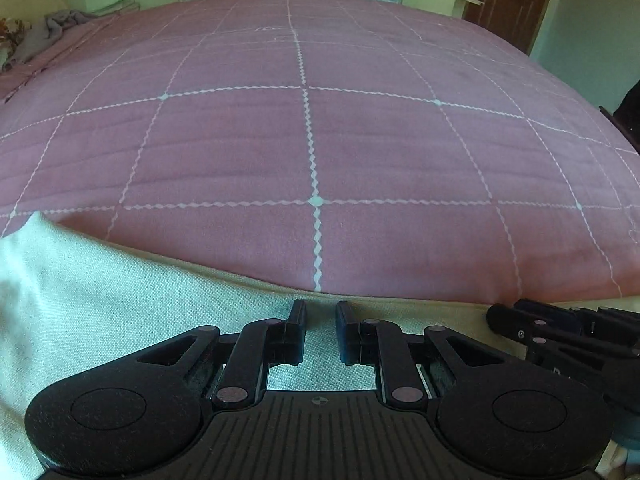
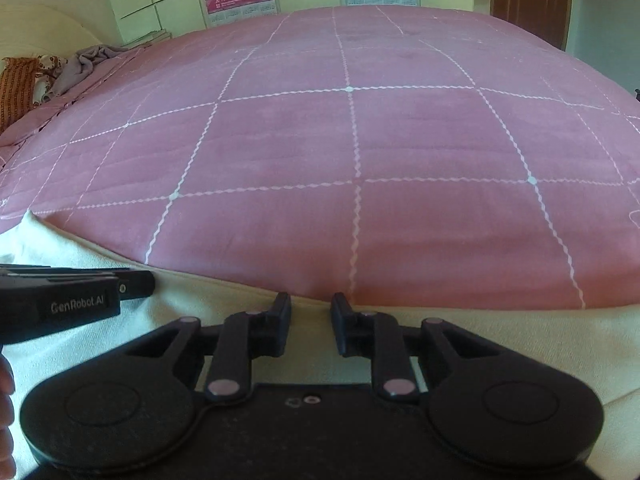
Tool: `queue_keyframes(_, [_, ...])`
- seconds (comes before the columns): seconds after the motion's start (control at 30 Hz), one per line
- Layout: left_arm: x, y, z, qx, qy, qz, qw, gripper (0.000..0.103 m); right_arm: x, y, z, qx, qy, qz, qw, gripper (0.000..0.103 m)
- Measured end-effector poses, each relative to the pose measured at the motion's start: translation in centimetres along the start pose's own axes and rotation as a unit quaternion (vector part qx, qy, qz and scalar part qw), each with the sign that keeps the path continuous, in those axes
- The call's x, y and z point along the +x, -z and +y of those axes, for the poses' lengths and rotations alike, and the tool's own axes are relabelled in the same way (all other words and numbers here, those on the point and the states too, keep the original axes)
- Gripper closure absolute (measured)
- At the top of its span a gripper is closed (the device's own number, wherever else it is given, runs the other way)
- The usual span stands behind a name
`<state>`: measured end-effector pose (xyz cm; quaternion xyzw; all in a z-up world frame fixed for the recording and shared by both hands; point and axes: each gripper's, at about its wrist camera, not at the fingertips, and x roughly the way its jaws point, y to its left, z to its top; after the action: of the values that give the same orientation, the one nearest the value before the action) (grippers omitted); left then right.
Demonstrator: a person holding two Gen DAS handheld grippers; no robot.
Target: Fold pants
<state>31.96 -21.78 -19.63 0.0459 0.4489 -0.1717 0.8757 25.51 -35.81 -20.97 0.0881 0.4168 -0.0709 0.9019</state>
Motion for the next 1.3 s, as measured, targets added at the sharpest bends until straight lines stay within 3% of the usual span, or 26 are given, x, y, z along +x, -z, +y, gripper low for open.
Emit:
queue_keyframes(0.13, [-3.8, 2.7, 1.1, -0.003, 0.028, -0.013, 0.9995, 0.086, -3.2, -0.3, -0.4, 0.020, -0.031, -0.009, 0.999, 0.073])
queue_keyframes(0.23, [-5.6, 6.0, 1.0, 0.008, 0.041, -0.009, 0.9991, 0.086, -5.8, 1.5, -0.8, 0.010, -0.045, -0.011, 0.999, 0.073])
queue_keyframes(0.33, [-5.3, 8.5, 0.4, 0.030, 0.024, -0.023, 0.9990, 0.086, -6.4, 4.0, -1.2, -0.008, -0.025, -0.003, 1.000, 0.075])
queue_keyframes(0.37, [-5.1, 8.6, 0.4, 0.028, 0.021, -0.027, 0.9990, 0.085, -5.8, 4.6, -1.6, -0.019, 0.006, 0.003, 1.000, 0.077])
queue_keyframes(0.43, [-5.3, 7.8, 0.6, 0.005, 0.017, -0.009, 0.9998, 0.085, -5.3, 4.8, -3.9, 0.008, 0.009, -0.004, 1.000, 0.098])
queue_keyframes(0.5, [-6.1, 7.3, 0.7, -0.004, 0.011, -0.002, 0.9999, 0.085, -5.3, 3.6, -5.7, 0.060, 0.020, 0.007, 0.998, 0.103])
queue_keyframes(0.57, [-7.6, 8.1, 0.7, 0.006, 0.018, -0.018, 0.9997, 0.085, -7.0, 2.9, -6.7, 0.085, 0.033, -0.011, 0.996, 0.085])
queue_keyframes(0.6, [-8.2, 8.7, 0.6, 0.016, 0.018, -0.023, 0.9994, 0.085, -8.2, 2.9, -6.7, 0.076, 0.043, -0.029, 0.996, 0.067])
queue_keyframes(0.63, [-8.4, 9.4, 0.5, 0.024, 0.017, -0.023, 0.9993, 0.084, -9.3, 3.2, -6.8, 0.064, 0.042, -0.042, 0.996, 0.064])
queue_keyframes(0.73, [-7.6, 10.5, -0.3, 0.050, 0.002, -0.022, 0.9985, 0.082, -10.3, 5.4, -6.9, 0.025, 0.049, -0.030, 0.998, 0.065])
queue_keyframes(0.8, [-7.1, 9.8, -0.5, 0.048, -0.005, -0.016, 0.9987, 0.082, -9.8, 7.3, -7.7, 0.007, 0.081, -0.013, 0.997, 0.066])
queue_keyframes(0.93, [-7.8, 8.7, 0.1, 0.008, 0.006, 0.005, 0.9999, 0.081, -10.5, 8.5, -11.0, 0.029, 0.102, -0.022, 0.994, 0.070])
queue_keyframes(1.03, [-9.0, 9.9, -1.1, 0.028, 0.021, -0.004, 0.9994, 0.081, -11.7, 8.8, -12.5, 0.067, 0.120, -0.018, 0.990, 0.069])
queue_keyframes(1.13, [-9.1, 11.8, -3.3, 0.048, 0.030, 0.005, 0.9984, 0.081, -13.0, 9.0, -10.9, 0.066, 0.093, -0.037, 0.993, 0.064])
queue_keyframes(1.2, [-9.4, 13.3, -4.3, 0.055, 0.012, -0.004, 0.9984, 0.080, -13.2, 9.2, -8.5, 0.035, 0.079, -0.041, 0.995, 0.064])
queue_keyframes(1.3, [-10.3, 15.3, -4.5, 0.063, 0.002, -0.022, 0.9977, 0.080, -11.1, 11.2, -5.7, -0.036, 0.107, -0.013, 0.994, 0.060])
